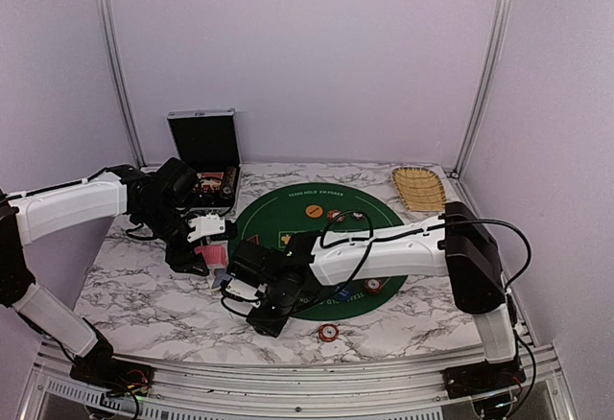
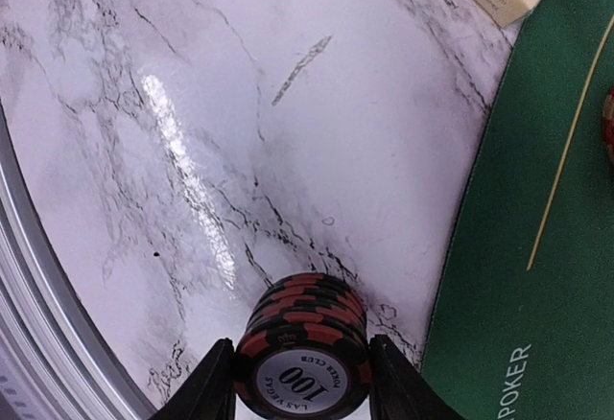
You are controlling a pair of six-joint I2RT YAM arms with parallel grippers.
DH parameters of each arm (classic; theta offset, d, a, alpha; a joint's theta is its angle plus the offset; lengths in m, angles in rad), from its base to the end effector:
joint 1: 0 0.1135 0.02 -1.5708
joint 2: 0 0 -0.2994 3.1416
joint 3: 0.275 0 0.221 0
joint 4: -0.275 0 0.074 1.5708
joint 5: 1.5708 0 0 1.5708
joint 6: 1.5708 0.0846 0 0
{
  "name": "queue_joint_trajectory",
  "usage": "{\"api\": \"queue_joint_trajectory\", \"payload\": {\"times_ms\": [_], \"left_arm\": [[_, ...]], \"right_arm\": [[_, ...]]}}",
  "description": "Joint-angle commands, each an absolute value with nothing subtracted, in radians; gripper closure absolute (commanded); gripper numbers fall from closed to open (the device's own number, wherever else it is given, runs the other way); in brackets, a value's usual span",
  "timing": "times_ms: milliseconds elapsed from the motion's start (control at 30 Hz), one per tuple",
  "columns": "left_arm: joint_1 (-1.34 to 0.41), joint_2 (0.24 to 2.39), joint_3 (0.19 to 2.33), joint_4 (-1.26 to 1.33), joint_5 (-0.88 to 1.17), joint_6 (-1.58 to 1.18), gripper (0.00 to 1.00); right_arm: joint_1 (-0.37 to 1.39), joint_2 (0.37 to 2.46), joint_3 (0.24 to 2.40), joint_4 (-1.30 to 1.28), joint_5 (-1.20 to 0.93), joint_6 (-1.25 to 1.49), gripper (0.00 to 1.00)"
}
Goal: Distribute texas hold em gaming equipment
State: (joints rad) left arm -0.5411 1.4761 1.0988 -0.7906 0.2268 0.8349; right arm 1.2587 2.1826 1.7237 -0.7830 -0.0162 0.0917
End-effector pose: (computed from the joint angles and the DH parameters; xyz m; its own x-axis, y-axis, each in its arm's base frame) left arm 0.2241 -0.1569 0.2451 -0.1012 0.9035 -0.4165 0.9721 0.1789 0.1518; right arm 0.1401 0.4386 0.1681 -0.3767 -0.8692 -0.3202 -0.9226 0.3833 0.0448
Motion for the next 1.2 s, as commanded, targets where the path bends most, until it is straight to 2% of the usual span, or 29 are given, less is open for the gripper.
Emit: {"api": "queue_joint_trajectory", "payload": {"times_ms": [0,333,533,700,1167], "left_arm": [[-0.535,1.447,1.129,-0.818,0.237,0.835,1.0],[-0.535,1.451,1.135,-0.82,0.239,0.834,1.0],[-0.535,1.454,1.138,-0.821,0.239,0.833,1.0],[-0.535,1.454,1.137,-0.822,0.234,0.834,1.0],[-0.535,1.445,1.124,-0.822,0.232,0.835,1.0]], "right_arm": [[1.265,2.189,1.767,-0.796,-0.005,0.081,0.58],[1.264,2.178,1.788,-0.815,-0.005,0.081,0.8],[1.264,2.156,1.834,-0.828,0.055,0.085,0.87],[1.244,2.132,1.853,-0.829,0.079,0.107,0.89],[1.063,2.061,1.741,-0.709,0.044,0.185,0.9]]}}
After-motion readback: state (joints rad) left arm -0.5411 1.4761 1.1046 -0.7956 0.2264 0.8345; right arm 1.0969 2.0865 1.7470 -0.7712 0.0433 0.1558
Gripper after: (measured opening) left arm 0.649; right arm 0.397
